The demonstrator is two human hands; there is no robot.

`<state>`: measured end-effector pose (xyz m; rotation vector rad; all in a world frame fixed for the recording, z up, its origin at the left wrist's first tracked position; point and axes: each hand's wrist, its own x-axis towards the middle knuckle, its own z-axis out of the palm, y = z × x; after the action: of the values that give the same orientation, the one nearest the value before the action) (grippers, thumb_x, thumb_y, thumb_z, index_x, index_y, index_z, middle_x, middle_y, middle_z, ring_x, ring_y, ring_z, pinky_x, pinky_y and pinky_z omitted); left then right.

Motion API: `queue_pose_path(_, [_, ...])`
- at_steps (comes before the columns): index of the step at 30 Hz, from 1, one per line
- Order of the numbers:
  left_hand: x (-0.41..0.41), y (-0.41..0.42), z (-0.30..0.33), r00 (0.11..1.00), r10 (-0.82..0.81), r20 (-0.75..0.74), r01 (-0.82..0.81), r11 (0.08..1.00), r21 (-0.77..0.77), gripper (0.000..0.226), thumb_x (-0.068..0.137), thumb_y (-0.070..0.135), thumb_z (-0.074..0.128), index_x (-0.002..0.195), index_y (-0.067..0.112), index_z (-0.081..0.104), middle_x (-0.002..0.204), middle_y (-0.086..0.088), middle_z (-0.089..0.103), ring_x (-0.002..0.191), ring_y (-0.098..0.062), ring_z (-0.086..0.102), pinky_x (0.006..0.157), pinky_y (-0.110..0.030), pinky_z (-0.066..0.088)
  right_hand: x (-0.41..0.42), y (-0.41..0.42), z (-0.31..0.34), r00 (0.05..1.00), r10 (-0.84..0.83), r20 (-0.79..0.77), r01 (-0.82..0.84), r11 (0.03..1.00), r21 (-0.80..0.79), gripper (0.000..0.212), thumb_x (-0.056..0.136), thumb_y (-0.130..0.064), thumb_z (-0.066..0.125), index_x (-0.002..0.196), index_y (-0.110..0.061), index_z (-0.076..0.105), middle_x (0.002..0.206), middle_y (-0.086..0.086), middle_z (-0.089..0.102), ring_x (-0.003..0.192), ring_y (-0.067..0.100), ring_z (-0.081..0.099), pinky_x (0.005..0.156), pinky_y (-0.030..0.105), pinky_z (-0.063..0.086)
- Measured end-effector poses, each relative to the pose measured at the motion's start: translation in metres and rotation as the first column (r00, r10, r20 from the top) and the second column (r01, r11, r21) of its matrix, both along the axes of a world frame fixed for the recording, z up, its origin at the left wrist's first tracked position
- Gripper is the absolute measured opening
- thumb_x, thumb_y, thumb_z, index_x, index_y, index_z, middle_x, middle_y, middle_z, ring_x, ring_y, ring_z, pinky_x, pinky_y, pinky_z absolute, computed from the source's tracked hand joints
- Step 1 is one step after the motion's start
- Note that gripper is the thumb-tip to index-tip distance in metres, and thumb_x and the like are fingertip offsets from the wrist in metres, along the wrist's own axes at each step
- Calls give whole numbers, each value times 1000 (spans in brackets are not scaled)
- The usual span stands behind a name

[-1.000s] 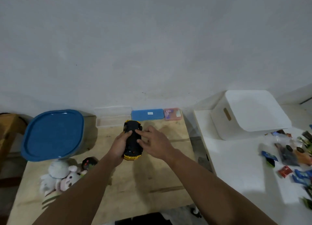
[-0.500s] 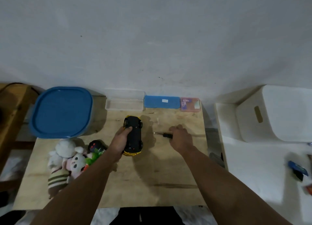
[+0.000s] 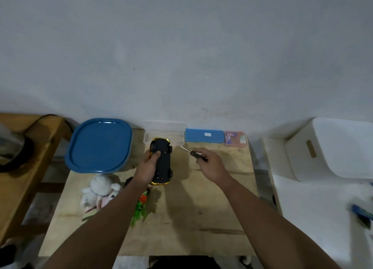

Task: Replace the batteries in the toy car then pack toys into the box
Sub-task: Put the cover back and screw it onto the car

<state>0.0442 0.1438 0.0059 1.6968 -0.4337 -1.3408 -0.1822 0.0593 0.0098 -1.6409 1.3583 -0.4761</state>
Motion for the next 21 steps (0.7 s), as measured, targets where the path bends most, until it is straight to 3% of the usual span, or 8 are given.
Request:
queue_pose_path(2, [7,0,8,1000,4,18,-4,1000,-30,19,104,38,61,119,30,69,106,-9,80,93,-31,77,82,-42,60,14,9,17,997,21,79,-19,999,-31,43,91,-2,53,113,-33,73,76,-21,68,50,1,52,51,16,40])
queue_pose_path(4, [13,2,16,999,8,47,-6,999,-46,20,103,40,61,118,29,69,104,-7,79,91,-28,76,77,-38,58,26,19,30,993,49,110,-41,996,-74,40,94,-8,55,112,-38,73,89,-16,72,54,1,54,55,16,42])
queue_pose_path(7, [22,7,23,996,3,90,3,998,-65,24,101,45,61,119,32,68,106,-4,78,92,-25,76,77,-36,57,40,33,42,990,83,112,-69,989,-127,23,96,-21,62,111,-35,74,102,-17,74,85,-1,66,74,11,47])
queue_pose_path(10, [31,13,28,996,-23,86,30,996,-89,34,101,47,60,129,30,67,109,-6,78,95,-29,76,89,-47,60,50,43,48,992,72,106,-56,987,-149,20,97,-25,64,114,-30,74,107,-18,73,99,-6,64,85,7,45])
queue_pose_path(12, [36,17,31,996,-42,73,50,993,-110,36,100,48,59,131,30,66,110,-8,78,98,-31,75,96,-54,59,55,48,50,992,70,105,-50,983,-176,21,97,-25,64,115,-30,74,109,-18,72,102,-5,64,90,10,47])
queue_pose_path(17, [41,24,38,998,-38,41,43,990,-133,29,100,46,60,122,28,68,108,-9,78,96,-31,75,91,-49,61,66,59,53,994,48,101,-27,980,-199,22,96,-28,64,116,-33,73,111,-18,72,104,-4,64,92,12,47])
queue_pose_path(21, [42,27,43,998,-48,46,55,984,-172,28,102,42,59,126,28,67,107,-8,78,97,-30,75,89,-48,61,71,65,55,996,45,78,-27,977,-213,23,97,-31,63,118,-36,71,111,-21,71,105,-5,63,92,12,47])
